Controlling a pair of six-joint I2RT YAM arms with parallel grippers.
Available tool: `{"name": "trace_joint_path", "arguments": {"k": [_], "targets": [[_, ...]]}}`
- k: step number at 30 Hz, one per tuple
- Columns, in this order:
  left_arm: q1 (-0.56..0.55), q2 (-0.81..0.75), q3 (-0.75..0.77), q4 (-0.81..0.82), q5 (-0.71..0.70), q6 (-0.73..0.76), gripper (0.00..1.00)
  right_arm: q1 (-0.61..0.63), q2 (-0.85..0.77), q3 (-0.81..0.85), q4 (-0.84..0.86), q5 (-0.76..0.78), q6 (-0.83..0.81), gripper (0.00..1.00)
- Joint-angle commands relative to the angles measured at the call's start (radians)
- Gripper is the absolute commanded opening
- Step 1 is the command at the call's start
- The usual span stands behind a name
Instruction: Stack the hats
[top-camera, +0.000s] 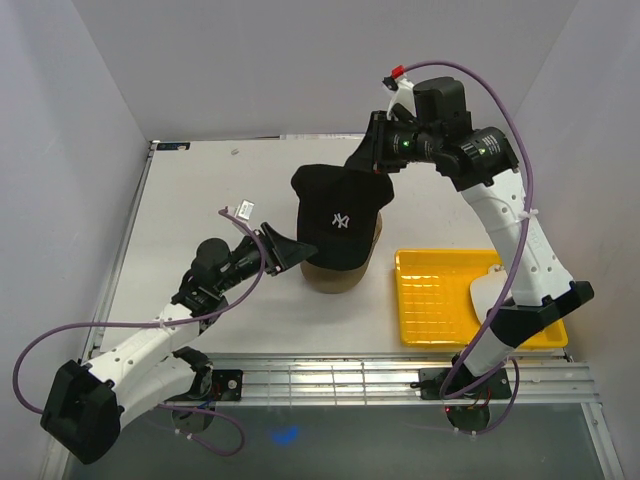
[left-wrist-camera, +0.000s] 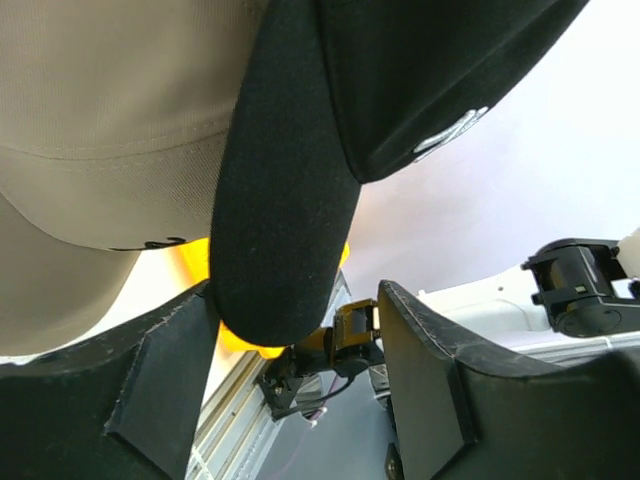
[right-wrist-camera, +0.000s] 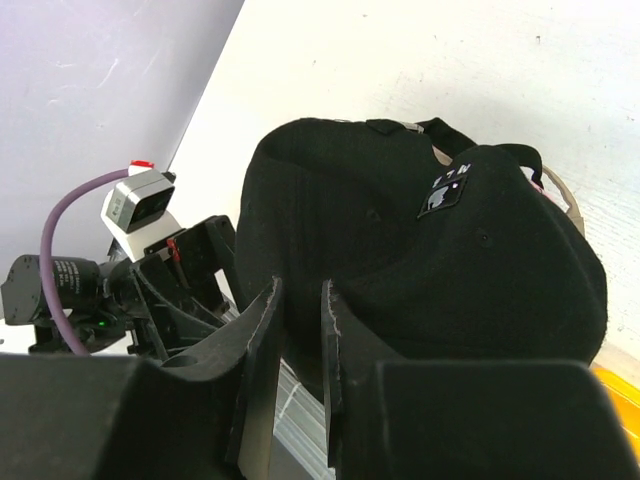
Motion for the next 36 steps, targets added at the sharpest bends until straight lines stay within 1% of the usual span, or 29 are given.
{"name": "trace_joint_path", "arguments": {"k": [1,2,3,5,7,9,10,12,13,16,19,22,26,29,30,34,36], "targets": [[0.009,0.003,-0.021,0.116,0.041,-0.038,0.73,0.006,-0.055,0.004,0.06,-0.019,0.007,0.08],[0.009,0.004,-0.028,0.128,0.046,-0.044,0.71,0.007,-0.056,0.003,0.061,-0.019,0.007,0.08],[0.011,0.01,-0.029,0.137,0.048,-0.049,0.65,0.006,-0.056,0.004,0.061,-0.021,0.007,0.08],[0.012,0.016,-0.038,0.174,0.058,-0.072,0.61,0.006,-0.053,0.009,0.058,-0.022,0.007,0.08],[0.012,0.024,-0.044,0.216,0.069,-0.089,0.52,0.007,-0.052,0.014,0.058,-0.024,0.007,0.08],[0.012,0.032,-0.052,0.246,0.077,-0.124,0.46,0.006,-0.049,0.015,0.055,-0.024,0.005,0.08],[0.012,0.042,-0.054,0.274,0.086,-0.136,0.4,0.006,-0.046,0.015,0.055,-0.026,0.005,0.08],[0.012,0.053,-0.055,0.295,0.089,-0.175,0.34,0.006,-0.041,0.011,0.054,-0.024,0.002,0.08],[0.012,0.056,-0.06,0.321,0.086,-0.192,0.26,0.007,-0.041,0.007,0.055,-0.021,0.002,0.08],[0.012,0.056,-0.081,0.369,0.071,-0.264,0.12,0.007,-0.038,-0.006,0.06,0.01,0.002,0.08],[0.012,0.044,-0.094,0.378,0.035,-0.329,0.01,0.009,-0.024,0.003,0.052,0.054,-0.006,0.08],[0.012,0.059,-0.08,0.381,0.026,-0.4,0.0,0.01,0.002,0.052,0.006,0.12,-0.009,0.08],[0.012,0.122,-0.041,0.395,0.045,-0.504,0.0,0.012,0.035,0.101,-0.052,0.203,-0.01,0.08],[0.012,0.156,-0.047,0.466,0.046,-0.569,0.0,0.01,0.04,0.106,-0.052,0.234,-0.013,0.09],[0.012,0.171,-0.051,0.48,0.045,-0.583,0.0,0.01,0.04,0.104,-0.046,0.235,-0.013,0.15],[0.012,0.205,-0.06,0.576,0.035,-0.636,0.0,0.01,0.042,0.109,-0.037,0.235,-0.016,0.31],[0.014,0.217,-0.07,0.615,0.028,-0.664,0.0,0.012,0.043,0.121,-0.043,0.235,-0.016,0.42]]}}
